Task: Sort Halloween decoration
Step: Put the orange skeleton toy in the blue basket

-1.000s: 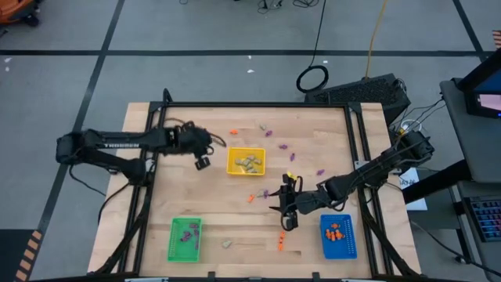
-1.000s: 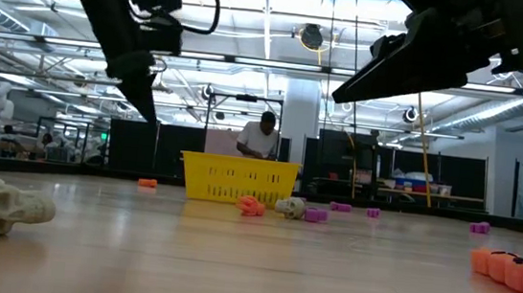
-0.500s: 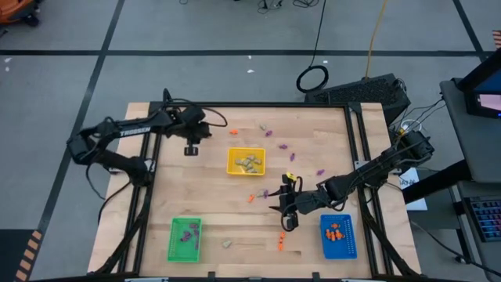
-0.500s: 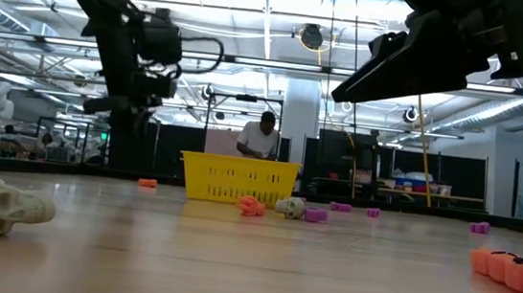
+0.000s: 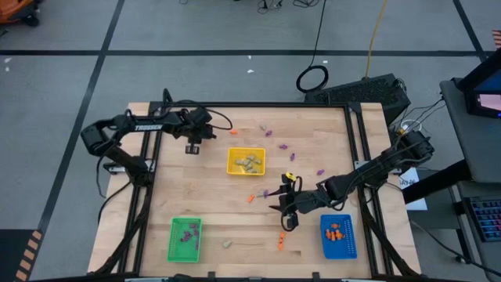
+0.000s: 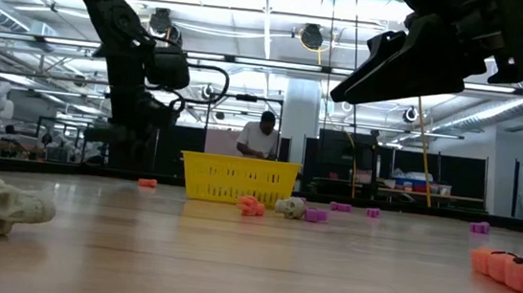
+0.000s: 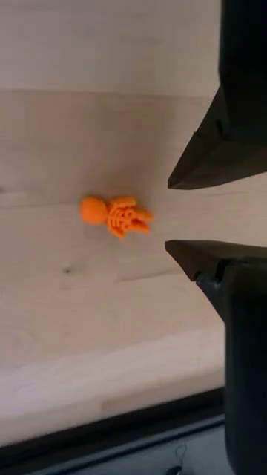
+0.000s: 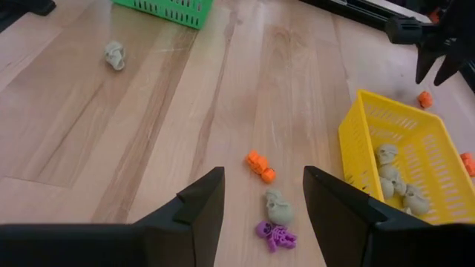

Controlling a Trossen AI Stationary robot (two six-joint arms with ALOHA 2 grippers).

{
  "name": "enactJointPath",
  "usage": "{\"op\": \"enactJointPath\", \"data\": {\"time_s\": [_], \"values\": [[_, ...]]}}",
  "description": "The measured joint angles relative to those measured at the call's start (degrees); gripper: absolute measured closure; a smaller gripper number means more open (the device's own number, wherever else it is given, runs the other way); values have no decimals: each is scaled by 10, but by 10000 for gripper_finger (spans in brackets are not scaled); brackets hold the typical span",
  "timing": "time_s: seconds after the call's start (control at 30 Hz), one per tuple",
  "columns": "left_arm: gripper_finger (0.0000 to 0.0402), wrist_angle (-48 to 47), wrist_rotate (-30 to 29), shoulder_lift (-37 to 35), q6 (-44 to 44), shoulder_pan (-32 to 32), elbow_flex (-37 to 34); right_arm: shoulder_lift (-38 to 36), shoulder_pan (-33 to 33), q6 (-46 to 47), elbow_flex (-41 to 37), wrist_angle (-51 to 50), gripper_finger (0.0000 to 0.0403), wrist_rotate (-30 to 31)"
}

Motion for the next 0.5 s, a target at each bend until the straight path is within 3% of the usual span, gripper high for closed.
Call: {"op": "enactJointPath", "data": {"time_s": [0.2, 0.5], "values": [[244, -2, 19, 21, 12, 0, 19, 0, 0, 2, 0, 0, 234, -1], [240, -18, 42, 51, 18, 11, 56, 0, 0, 7, 0, 0, 234, -2]]}}
